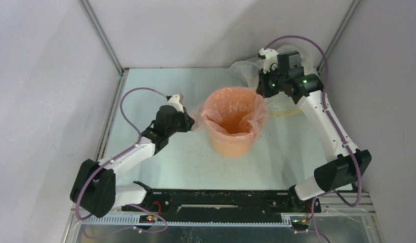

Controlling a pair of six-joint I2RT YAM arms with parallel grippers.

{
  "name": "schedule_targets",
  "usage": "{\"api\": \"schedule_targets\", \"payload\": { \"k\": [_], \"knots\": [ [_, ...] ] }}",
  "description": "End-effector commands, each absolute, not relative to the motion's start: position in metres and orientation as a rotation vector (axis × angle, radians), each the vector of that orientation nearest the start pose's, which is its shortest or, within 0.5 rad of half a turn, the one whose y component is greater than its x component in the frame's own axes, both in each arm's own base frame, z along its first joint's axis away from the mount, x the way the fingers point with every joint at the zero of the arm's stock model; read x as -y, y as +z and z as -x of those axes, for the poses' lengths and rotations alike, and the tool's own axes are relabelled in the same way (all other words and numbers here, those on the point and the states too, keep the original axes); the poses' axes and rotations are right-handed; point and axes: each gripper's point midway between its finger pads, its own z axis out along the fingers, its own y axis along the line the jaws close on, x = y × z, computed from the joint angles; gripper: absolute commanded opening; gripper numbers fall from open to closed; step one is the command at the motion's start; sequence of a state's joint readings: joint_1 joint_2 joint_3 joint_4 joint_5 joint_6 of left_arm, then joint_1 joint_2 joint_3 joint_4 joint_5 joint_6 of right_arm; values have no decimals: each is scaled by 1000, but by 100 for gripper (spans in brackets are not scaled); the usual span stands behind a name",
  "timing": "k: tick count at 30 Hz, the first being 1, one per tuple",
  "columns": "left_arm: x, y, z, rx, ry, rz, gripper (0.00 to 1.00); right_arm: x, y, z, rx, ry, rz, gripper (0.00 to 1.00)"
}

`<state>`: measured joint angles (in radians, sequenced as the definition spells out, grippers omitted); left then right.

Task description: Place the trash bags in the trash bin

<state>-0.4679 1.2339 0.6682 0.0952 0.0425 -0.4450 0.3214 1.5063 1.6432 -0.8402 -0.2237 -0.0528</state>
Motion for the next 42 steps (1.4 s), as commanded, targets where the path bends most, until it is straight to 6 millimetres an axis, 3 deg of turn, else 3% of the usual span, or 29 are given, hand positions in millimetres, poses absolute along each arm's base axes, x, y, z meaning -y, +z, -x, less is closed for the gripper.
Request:
{"api": "schedule_targets", "payload": {
  "k": [1,4,13,19,24,27,32,36,42],
  "knots": [
    [198,170,-333,-2012,-650,-66,0,-149,306,-385,-2151,493,422,0],
    [199,168,-334,-2020,-648,-70,0,-140,297,-394,-2188,534,364,0],
    [198,144,-334,-2074,-628,-68,0,-122,238,-411,-2347,535,230,0],
    [203,125,-332,-2109,-654,-70,0,-121,207,-405,-2417,582,214,0],
    [207,114,-331,-2129,-678,-69,0,-132,196,-394,-2407,673,214,0],
    [209,113,-330,-2128,-688,-73,0,-123,204,-393,-2383,615,183,7],
    [207,121,-330,-2109,-681,-74,0,-88,253,-391,-2277,418,44,44],
    [202,131,-329,-2083,-664,-70,1,-69,287,-374,-2179,324,-66,67],
    [201,135,-327,-2073,-663,-68,1,-80,311,-328,-2105,458,-105,77]
  ]
}}
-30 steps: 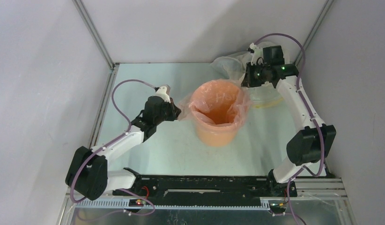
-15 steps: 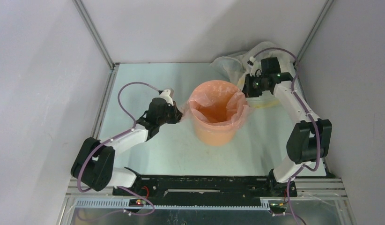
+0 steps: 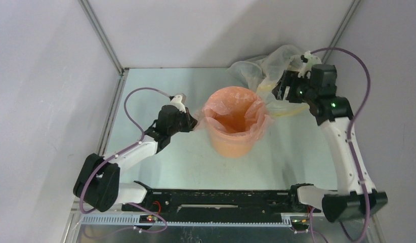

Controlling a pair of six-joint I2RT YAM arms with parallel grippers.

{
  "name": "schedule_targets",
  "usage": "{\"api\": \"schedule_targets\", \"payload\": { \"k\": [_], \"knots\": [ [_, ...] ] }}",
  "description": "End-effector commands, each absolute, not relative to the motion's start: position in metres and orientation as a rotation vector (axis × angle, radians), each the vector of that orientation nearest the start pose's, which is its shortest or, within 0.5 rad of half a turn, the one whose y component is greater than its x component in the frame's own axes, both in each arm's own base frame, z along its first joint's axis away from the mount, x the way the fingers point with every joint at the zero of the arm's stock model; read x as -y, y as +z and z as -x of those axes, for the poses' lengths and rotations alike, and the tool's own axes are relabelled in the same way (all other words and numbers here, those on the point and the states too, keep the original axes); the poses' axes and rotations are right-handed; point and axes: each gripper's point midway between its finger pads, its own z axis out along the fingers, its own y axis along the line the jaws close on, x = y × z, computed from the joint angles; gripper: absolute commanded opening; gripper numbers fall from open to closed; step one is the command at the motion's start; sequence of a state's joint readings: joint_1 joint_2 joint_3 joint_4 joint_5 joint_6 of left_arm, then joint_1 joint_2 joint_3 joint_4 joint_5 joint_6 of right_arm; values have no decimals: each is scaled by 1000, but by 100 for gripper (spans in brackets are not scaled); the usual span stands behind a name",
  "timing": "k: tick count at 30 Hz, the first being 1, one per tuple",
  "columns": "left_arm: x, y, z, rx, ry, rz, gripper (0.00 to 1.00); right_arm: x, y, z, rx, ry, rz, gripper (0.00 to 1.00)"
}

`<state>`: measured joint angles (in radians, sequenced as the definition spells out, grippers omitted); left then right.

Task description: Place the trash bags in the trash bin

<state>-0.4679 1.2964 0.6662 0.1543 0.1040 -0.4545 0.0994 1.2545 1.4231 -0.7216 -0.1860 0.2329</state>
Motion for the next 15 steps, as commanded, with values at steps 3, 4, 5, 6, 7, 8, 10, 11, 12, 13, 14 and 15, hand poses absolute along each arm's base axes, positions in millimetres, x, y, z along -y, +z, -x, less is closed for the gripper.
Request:
{"api": "schedule_targets", "payload": {
  "k": [3,4,5,6,7,8,10,11,12,13,14,15],
  "knots": [
    [198,137,-327,-2062,-658,-58,1,-90,322,-301,-2072,516,-107,77],
    [198,138,-326,-2058,-658,-57,1,-92,324,-293,-2068,520,-104,75],
    [198,138,-326,-2055,-660,-57,1,-94,324,-285,-2068,525,-100,72],
    [198,139,-326,-2053,-660,-58,1,-97,324,-279,-2071,533,-97,70],
    [198,139,-326,-2053,-662,-59,1,-99,322,-274,-2073,538,-91,68],
    [199,139,-326,-2054,-664,-61,1,-103,319,-269,-2079,551,-88,66],
    [199,139,-325,-2054,-671,-61,1,-111,311,-262,-2093,575,-70,65],
    [199,138,-325,-2054,-672,-61,1,-115,307,-260,-2104,590,-62,65],
    [200,139,-325,-2053,-674,-61,1,-118,303,-258,-2117,599,-54,65],
    [200,139,-325,-2051,-676,-62,1,-121,299,-257,-2126,605,-48,64],
    [200,139,-324,-2050,-678,-63,1,-123,296,-257,-2136,610,-44,63],
    [200,140,-324,-2048,-681,-64,1,-125,293,-256,-2146,613,-41,62]
  ]
}}
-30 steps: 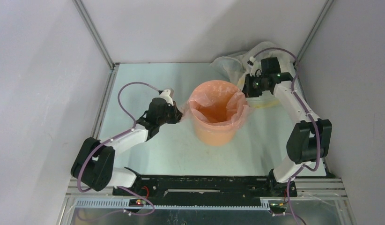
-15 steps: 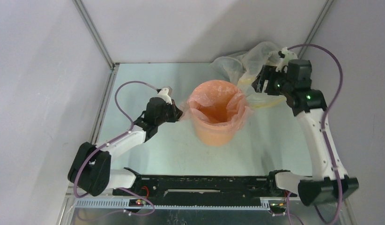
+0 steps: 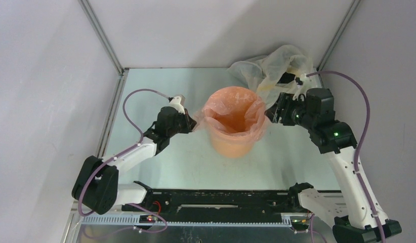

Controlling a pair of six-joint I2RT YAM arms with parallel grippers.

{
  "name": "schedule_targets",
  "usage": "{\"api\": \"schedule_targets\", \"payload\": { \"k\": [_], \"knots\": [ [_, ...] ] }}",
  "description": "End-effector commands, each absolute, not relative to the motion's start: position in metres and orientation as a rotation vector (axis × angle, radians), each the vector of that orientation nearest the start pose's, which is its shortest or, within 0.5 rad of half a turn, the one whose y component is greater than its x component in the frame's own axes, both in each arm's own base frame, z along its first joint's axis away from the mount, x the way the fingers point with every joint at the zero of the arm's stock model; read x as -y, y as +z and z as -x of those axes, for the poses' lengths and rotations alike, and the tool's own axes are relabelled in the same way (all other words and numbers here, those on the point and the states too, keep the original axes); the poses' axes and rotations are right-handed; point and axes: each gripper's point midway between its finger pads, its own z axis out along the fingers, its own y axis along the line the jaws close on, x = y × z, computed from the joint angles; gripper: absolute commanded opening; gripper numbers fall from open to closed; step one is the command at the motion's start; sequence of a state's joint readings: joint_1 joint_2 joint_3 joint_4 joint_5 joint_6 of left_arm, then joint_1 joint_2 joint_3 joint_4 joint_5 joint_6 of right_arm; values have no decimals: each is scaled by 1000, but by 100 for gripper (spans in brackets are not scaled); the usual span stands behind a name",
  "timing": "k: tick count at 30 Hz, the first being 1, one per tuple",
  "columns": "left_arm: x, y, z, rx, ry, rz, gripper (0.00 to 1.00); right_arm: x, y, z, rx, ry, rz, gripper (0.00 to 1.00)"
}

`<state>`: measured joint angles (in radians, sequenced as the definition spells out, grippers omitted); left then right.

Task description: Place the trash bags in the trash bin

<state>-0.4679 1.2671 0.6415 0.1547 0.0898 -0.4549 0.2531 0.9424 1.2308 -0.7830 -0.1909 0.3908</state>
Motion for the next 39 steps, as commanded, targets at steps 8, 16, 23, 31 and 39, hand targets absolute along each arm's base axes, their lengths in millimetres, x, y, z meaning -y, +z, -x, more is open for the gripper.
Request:
{"api": "schedule_targets", "payload": {
  "k": [8,16,23,31,39],
  "knots": [
    [198,142,-321,-2043,-674,-66,1,-128,275,-256,-2176,620,-49,45],
    [197,142,-322,-2047,-668,-72,1,-120,258,-245,-2190,599,-82,12],
    [196,140,-321,-2055,-657,-73,0,-103,220,-235,-2221,547,-171,0],
    [198,134,-322,-2075,-662,-75,0,-104,160,-239,-2231,578,-274,0],
    [201,119,-322,-2104,-667,-77,0,-108,107,-253,-2297,548,-328,0]
  ]
}}
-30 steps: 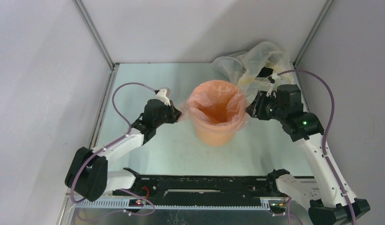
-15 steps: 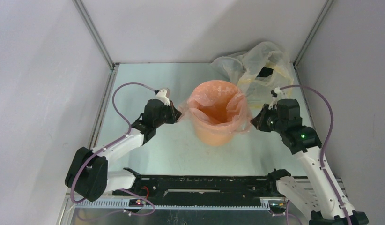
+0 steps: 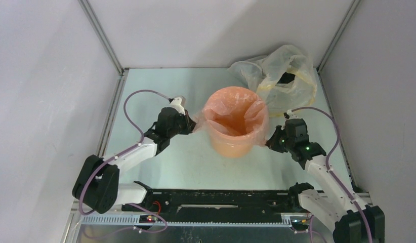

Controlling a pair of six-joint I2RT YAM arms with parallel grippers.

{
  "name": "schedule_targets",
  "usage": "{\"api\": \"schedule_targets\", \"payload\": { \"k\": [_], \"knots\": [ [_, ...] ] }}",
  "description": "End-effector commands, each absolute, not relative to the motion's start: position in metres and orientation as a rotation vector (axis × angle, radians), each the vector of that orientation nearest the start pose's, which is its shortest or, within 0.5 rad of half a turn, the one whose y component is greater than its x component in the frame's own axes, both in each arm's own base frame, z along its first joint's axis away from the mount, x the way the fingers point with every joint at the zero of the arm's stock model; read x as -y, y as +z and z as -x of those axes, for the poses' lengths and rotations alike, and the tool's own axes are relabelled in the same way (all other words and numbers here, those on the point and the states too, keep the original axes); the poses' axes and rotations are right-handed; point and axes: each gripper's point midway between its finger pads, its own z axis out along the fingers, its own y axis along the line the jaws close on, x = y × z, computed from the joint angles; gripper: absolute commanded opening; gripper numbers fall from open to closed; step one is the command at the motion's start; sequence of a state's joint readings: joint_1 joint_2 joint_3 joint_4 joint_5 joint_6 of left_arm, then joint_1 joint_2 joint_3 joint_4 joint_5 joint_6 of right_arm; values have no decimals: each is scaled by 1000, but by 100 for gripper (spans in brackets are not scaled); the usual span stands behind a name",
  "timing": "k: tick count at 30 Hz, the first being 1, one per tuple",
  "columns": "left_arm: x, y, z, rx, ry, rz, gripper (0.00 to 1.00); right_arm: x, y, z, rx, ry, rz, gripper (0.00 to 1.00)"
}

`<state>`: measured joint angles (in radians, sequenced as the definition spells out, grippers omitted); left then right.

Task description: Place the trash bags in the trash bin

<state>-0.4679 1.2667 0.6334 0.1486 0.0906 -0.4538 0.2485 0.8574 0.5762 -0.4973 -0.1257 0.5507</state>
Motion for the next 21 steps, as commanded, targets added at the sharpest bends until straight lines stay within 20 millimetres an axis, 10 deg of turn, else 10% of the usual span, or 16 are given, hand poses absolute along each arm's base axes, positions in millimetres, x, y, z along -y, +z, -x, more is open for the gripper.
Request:
{"api": "schedule_targets", "payload": {
  "k": [1,14,21],
  "knots": [
    [201,117,-323,-2107,-668,-75,0,-109,105,-254,-2295,549,-332,0],
    [208,105,-324,-2114,-693,-77,6,-114,92,-257,-2326,588,-285,10],
    [189,127,-324,-2055,-611,-28,48,-80,148,-254,-2098,495,-315,59]
  ]
}}
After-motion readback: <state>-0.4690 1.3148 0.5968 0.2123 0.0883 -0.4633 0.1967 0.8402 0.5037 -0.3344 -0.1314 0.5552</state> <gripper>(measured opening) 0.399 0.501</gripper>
